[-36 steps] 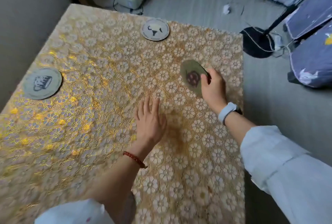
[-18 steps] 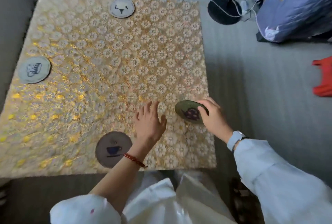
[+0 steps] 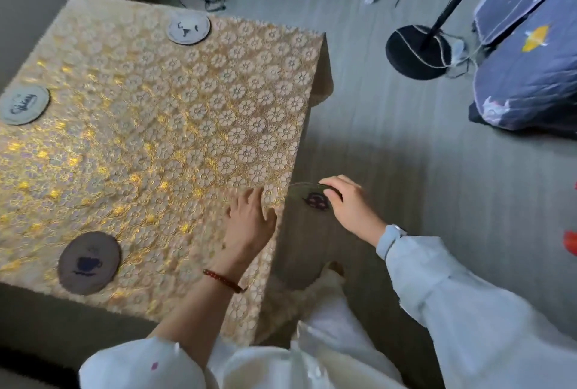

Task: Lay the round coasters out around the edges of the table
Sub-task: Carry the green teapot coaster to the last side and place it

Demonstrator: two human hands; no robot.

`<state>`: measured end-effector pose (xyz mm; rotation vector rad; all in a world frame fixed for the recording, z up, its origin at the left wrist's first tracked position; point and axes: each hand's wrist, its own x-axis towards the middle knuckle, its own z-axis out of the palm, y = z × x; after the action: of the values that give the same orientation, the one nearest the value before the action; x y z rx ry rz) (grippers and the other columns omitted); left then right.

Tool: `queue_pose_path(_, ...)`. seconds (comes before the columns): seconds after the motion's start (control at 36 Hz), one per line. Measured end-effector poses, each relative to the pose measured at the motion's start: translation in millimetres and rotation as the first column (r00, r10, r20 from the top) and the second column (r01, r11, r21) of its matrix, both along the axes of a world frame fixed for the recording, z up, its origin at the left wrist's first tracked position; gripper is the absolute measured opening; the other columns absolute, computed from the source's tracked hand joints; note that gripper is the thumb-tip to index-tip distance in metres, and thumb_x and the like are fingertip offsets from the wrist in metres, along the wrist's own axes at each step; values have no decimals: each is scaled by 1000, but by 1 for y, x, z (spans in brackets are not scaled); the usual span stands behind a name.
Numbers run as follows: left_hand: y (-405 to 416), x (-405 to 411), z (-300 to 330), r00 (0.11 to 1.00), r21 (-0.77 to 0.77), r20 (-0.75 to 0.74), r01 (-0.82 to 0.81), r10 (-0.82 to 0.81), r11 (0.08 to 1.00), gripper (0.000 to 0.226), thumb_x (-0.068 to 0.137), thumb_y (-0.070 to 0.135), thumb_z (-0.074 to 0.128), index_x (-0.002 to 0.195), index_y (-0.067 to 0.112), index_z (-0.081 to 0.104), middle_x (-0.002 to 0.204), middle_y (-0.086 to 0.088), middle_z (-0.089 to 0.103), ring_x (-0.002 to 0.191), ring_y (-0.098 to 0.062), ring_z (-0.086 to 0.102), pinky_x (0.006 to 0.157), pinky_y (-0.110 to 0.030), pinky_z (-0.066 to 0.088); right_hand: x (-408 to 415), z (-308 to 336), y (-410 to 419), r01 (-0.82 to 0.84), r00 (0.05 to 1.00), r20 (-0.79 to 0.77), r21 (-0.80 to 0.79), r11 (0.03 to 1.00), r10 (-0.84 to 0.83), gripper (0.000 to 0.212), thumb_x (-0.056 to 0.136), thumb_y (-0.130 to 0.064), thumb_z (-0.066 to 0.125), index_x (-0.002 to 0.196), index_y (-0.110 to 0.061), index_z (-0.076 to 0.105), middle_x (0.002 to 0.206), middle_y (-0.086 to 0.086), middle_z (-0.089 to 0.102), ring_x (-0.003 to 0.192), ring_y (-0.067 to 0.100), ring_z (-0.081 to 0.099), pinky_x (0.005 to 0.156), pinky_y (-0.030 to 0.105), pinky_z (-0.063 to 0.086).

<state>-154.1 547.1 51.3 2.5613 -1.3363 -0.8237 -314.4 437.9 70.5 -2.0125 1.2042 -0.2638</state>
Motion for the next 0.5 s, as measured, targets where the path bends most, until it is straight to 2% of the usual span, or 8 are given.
queue_pose_path(0.14,-38,-40,9,996,24,8,-86,85,996,53,91,38,39,140,21,26,144,-8,33,131,-28,29,109,-51,21,-29,10,-56,-89,996,-24,39,995,90,22,88,-1,48,104,-1,64,103,20,63,97,33,57,87,34,42)
queue_pose_path(0.33,-74,-48,13,980,-7,11,-199,199,980,54,91,35,43,140,21,26,144,-7,33,133,-26,27,111,-51,20,-29,15,-107,-214,976,-17,56,975,215,22,90,-3,46,104,-3,63,102,19,62,96,32,56,87,36,42)
queue_pose_path(0.5,-91,-31,11,940,-72,8,-340,341,938,53,90,32,45,138,19,30,144,-9,34,131,-27,30,110,-51,20,6,18,-144,-352,933,-61,51,935,354,23,91,-8,44,104,-9,63,104,14,61,96,28,55,78,22,35)
